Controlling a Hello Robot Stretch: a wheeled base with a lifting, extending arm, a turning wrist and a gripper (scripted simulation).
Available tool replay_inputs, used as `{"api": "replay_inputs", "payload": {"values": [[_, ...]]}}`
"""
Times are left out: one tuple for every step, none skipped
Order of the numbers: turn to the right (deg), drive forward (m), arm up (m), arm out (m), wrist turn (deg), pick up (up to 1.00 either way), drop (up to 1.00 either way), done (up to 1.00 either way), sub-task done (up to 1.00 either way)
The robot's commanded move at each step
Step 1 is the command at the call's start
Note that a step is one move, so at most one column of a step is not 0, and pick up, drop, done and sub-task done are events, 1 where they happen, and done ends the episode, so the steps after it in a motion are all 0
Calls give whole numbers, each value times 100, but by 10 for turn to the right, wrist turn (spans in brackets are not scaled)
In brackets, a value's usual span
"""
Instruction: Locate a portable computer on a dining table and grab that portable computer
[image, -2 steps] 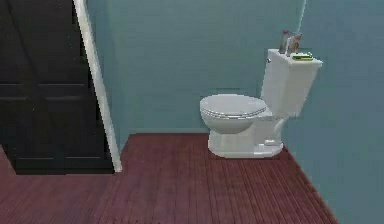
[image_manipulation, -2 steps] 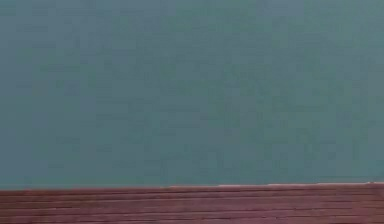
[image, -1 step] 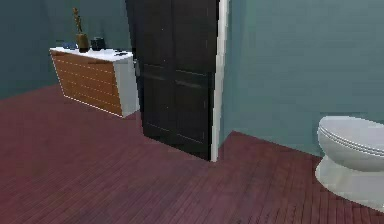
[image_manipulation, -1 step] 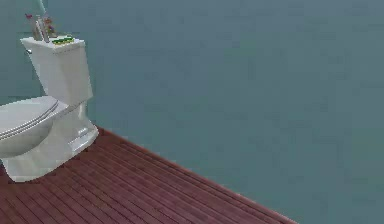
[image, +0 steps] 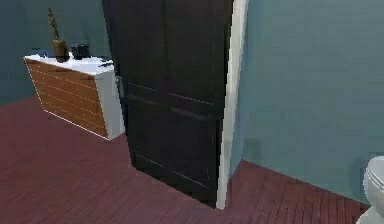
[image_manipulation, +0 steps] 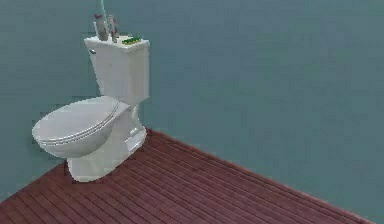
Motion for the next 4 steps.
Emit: {"api": "replay_inputs", "payload": {"values": [[-450, 0, 0, 0, 0, 0, 0, 0, 0], [-150, 0, 0, 0, 0, 0, 0, 0, 0], [0, 100, 0, 0, 0, 0, 0, 0, 0], [-30, 0, 0, 0, 0, 0, 0, 0, 0]]}}
